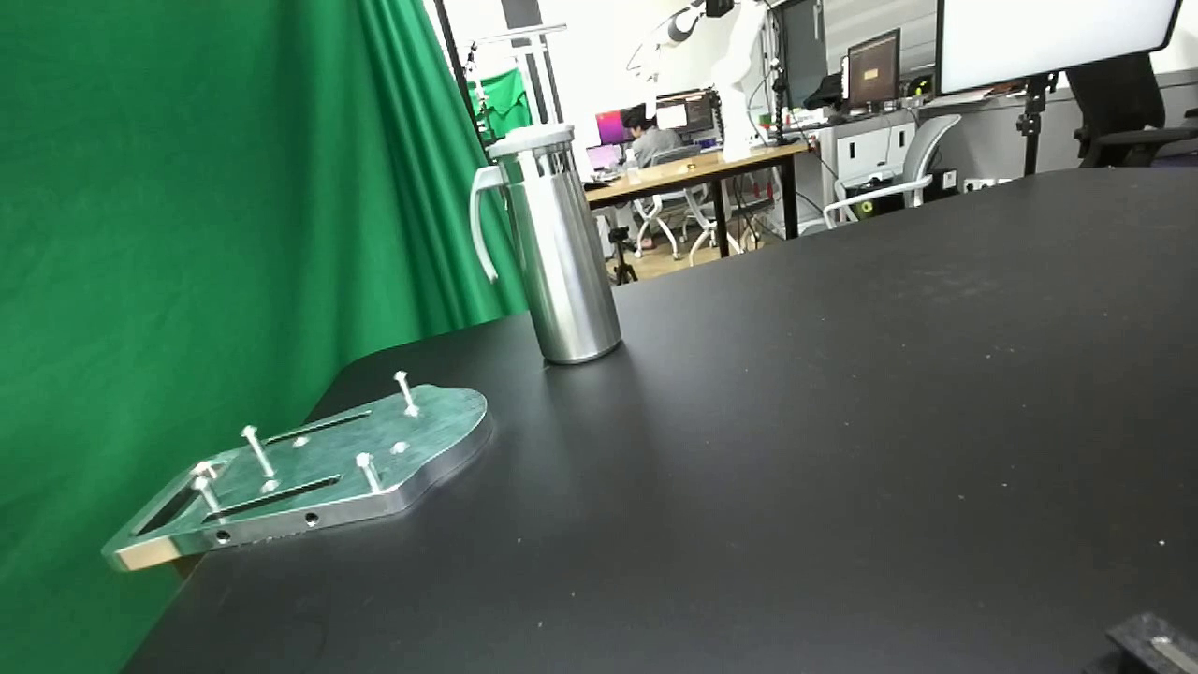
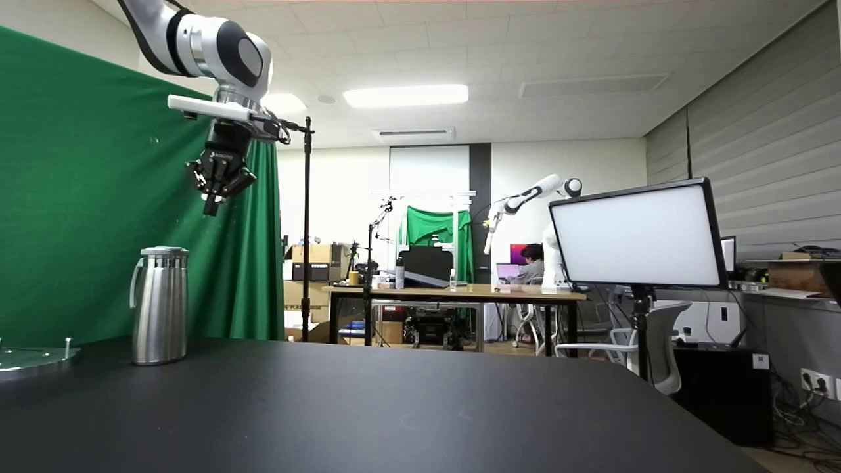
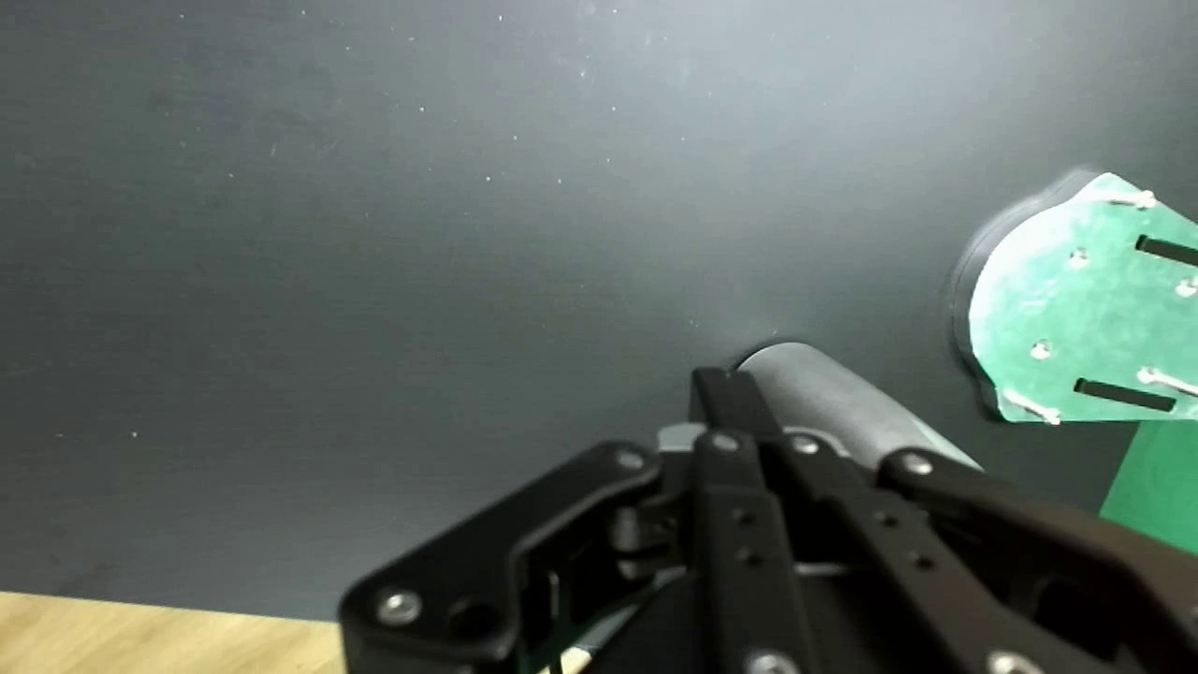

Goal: Open the flask

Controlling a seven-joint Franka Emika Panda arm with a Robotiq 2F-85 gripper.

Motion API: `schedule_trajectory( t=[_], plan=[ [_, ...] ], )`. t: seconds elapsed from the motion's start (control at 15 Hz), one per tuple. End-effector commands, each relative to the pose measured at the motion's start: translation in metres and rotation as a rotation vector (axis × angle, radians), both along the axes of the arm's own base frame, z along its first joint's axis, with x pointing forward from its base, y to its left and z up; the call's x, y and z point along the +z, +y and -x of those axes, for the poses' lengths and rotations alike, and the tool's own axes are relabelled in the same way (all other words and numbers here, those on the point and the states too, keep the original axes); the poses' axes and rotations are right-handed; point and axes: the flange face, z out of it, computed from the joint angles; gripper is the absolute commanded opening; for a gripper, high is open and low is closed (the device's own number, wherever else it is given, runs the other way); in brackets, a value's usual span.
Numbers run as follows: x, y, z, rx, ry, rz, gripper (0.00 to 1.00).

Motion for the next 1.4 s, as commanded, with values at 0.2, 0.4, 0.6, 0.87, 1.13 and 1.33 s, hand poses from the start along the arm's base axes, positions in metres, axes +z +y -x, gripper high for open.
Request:
schedule_trajectory(
  t=[0.2, 0.4, 0.6, 0.87, 1.13, 1.33],
  plan=[
    [0.017, 0.103, -0.018, 0.181, -0.113, 0.025, 0.0],
    [0.013, 0.15, -0.02, 0.273, -0.167, 0.014, 0.0],
    [0.0, 0.177, -0.026, 0.327, -0.196, -0.009, 0.0],
    [-0.022, 0.187, -0.04, 0.365, -0.208, -0.029, 0.0],
    [-0.037, 0.192, -0.053, 0.389, -0.239, -0.051, 0.0],
    [-0.046, 0.195, -0.06, 0.394, -0.253, -0.073, 0.0]
  ],
)
